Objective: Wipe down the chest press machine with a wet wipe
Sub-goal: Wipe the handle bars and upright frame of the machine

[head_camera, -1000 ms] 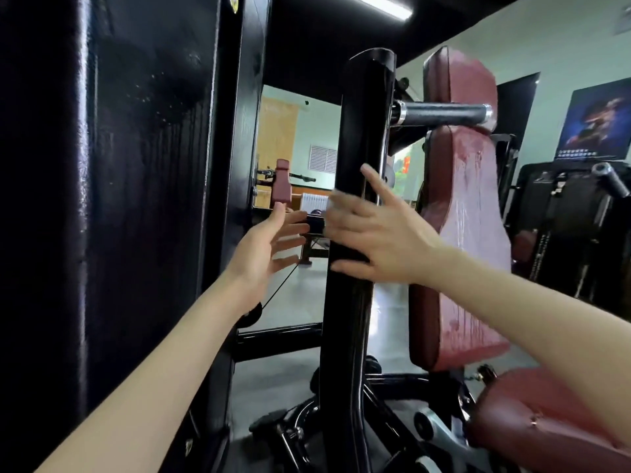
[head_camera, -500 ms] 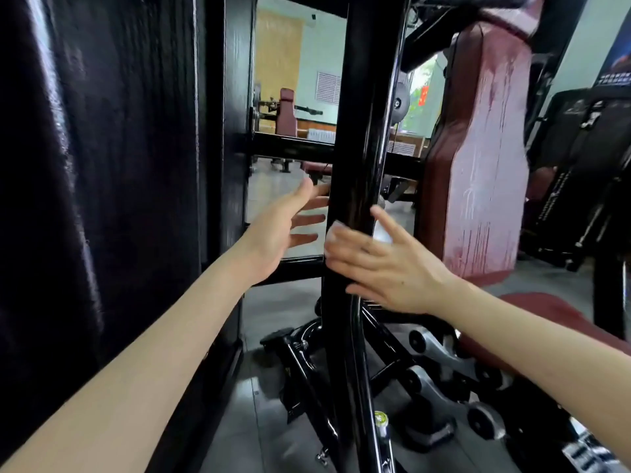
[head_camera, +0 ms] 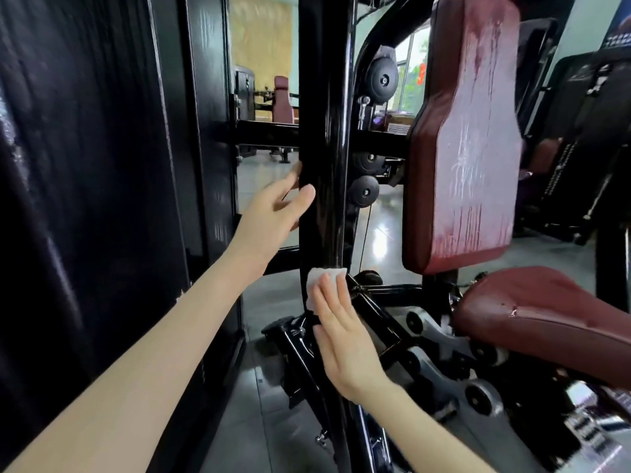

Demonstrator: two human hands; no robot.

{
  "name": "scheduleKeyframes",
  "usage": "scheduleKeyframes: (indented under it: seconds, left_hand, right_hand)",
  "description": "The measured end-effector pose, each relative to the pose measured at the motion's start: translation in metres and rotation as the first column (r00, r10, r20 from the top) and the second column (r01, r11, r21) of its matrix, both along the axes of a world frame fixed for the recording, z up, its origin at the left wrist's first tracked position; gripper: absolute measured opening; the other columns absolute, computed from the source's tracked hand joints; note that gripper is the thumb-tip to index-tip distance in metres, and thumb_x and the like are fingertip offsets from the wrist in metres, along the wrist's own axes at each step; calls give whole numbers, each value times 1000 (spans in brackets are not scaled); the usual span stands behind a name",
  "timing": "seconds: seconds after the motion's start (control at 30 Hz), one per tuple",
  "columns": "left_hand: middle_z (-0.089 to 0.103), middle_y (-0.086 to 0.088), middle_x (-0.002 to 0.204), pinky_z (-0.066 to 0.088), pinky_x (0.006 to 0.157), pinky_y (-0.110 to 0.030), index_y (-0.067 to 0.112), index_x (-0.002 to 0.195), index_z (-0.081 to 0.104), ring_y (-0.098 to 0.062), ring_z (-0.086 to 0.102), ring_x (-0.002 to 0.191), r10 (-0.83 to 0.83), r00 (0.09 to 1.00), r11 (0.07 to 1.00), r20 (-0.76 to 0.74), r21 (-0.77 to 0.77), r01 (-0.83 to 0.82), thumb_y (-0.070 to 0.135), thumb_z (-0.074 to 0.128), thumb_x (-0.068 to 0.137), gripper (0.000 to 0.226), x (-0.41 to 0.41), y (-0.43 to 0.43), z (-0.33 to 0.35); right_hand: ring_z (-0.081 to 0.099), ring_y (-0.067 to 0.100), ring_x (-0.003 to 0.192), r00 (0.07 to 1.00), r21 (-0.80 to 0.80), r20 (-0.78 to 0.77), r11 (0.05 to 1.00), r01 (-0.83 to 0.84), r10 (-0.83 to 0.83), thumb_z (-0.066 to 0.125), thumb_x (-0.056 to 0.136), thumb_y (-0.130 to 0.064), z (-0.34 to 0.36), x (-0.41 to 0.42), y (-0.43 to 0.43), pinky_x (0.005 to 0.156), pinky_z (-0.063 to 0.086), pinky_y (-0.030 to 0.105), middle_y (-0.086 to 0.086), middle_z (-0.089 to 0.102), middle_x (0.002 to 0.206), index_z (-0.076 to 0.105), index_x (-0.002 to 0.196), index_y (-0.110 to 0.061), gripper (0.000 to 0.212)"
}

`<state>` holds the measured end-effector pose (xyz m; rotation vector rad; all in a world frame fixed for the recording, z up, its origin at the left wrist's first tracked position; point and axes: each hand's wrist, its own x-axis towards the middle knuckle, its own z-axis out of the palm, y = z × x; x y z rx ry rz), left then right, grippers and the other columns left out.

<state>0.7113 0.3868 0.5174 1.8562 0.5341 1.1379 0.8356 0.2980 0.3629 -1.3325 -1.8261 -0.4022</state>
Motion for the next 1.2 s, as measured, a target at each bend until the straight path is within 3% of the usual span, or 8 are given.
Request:
scheduleKeyframes:
  seconds: [0.2,0.4,0.53,0.77,1.0,1.07,1.13,1.2]
  left_hand:
    - [48,13,139,37,109,-39,39,143,32,-6,45,128,101,992,992,-80,88,-94,34,62,85,65,3,-3,-8]
    - [62,13,107,54,80,-19,47,143,22,0,63,90,169,977,983,-128,100,-157,31,63,86,72,3,-2,-6]
    - [61,3,113,54,73,-16,48,144,16,-7,62,96,199,969,977,-146,109,-184,30,61,87,74,6,-4,-6]
    - [60,9,123,50,95,-34,43,143,21,-4,60,106,196,972,979,-128,76,-188,30,64,85,74,5,-13,-32]
    - [54,10,133,42,104,-40,58,128,28,-4,53,117,225,972,973,-70,61,-221,25,68,83,69,9,-27,-65]
    - [51,10,137,41,106,-37,59,125,27,-2,51,119,221,973,975,-62,52,-218,22,68,83,69,10,-31,-74]
    - [52,13,134,41,106,-35,53,130,26,-2,52,119,213,975,977,-58,32,-211,21,67,84,70,11,-31,-77]
    - [53,16,130,41,106,-35,51,131,25,-2,52,118,203,977,979,-58,24,-202,21,67,84,70,11,-30,-78]
  right_hand:
    - [10,-11,139,776,-43,-621,984,-173,109,28,103,-13,69,-8,12,111,11,9,-20,9,153,5,149,-24,53]
    - [24,3,136,694,-15,-698,964,-265,180,33,102,-7,104,4,18,112,24,18,-2,33,149,19,148,-19,49]
    - [26,-8,135,668,-219,-741,920,-325,60,35,103,-12,22,8,-21,112,23,16,-30,37,141,27,143,-30,45]
    - [23,-12,135,598,-78,-783,926,-368,172,30,104,-18,88,7,10,111,19,8,-18,27,151,21,149,-20,46]
    - [21,-3,140,722,-181,-680,927,-330,124,33,102,-6,-9,5,-37,114,17,15,-16,27,151,24,147,-20,48]
    - [45,8,130,665,-186,-745,937,-295,61,37,102,-17,2,5,-33,100,36,14,-13,54,134,52,131,-24,33]
    - [66,19,83,596,-136,-803,973,-187,2,45,100,-29,20,6,-23,70,47,24,3,73,85,71,94,-16,30]
    - [69,20,83,491,-97,-871,982,-159,-6,54,96,-27,32,6,-15,73,55,32,15,72,86,71,99,0,32]
